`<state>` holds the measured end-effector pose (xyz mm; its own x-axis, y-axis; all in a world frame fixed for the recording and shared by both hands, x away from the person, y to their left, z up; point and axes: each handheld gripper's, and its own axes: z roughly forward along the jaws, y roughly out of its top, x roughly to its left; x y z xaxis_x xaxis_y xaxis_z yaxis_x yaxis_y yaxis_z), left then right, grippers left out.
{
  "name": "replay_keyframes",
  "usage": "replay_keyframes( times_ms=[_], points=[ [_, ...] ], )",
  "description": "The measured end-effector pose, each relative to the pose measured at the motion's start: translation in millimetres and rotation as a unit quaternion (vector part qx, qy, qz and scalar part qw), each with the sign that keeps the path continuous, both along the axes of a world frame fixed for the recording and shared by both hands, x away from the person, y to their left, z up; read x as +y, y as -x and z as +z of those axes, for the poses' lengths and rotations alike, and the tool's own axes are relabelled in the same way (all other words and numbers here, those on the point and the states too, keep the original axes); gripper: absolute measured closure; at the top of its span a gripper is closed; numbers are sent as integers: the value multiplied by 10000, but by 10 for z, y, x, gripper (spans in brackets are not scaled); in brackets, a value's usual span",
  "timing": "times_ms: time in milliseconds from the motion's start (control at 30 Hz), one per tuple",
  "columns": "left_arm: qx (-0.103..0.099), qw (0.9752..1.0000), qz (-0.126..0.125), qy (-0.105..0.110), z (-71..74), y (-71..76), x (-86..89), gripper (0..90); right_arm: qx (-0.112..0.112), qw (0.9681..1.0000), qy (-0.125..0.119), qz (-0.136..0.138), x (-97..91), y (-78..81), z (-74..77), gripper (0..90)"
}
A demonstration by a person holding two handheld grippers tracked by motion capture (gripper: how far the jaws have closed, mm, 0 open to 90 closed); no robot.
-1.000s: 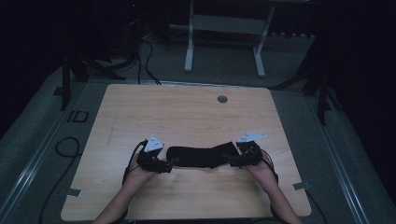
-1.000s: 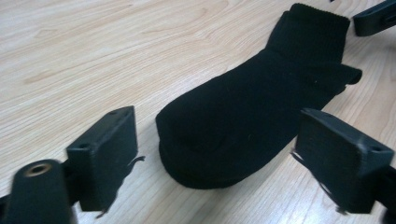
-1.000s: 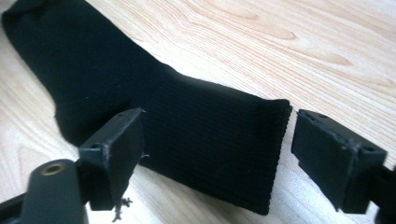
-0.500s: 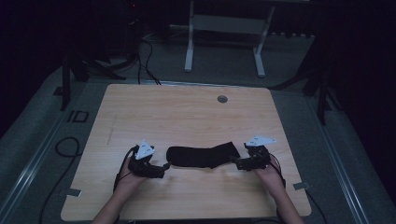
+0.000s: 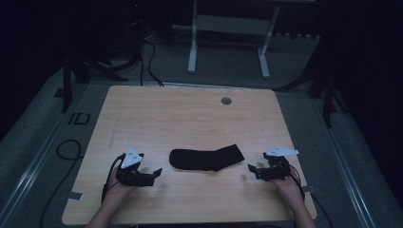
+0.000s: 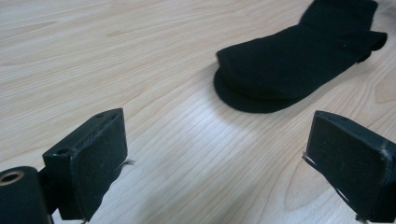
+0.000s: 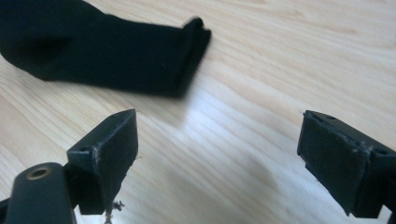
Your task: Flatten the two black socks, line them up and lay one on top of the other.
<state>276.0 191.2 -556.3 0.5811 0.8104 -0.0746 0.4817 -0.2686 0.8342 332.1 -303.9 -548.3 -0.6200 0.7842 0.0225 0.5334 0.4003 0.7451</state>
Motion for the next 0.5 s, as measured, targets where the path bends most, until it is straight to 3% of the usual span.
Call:
replay_keyframes(
  times_ms=[500],
  points=[
    [59, 9998, 165, 112, -3, 257, 340, 58, 53, 9993, -144, -342, -382, 305, -35, 123]
  ],
)
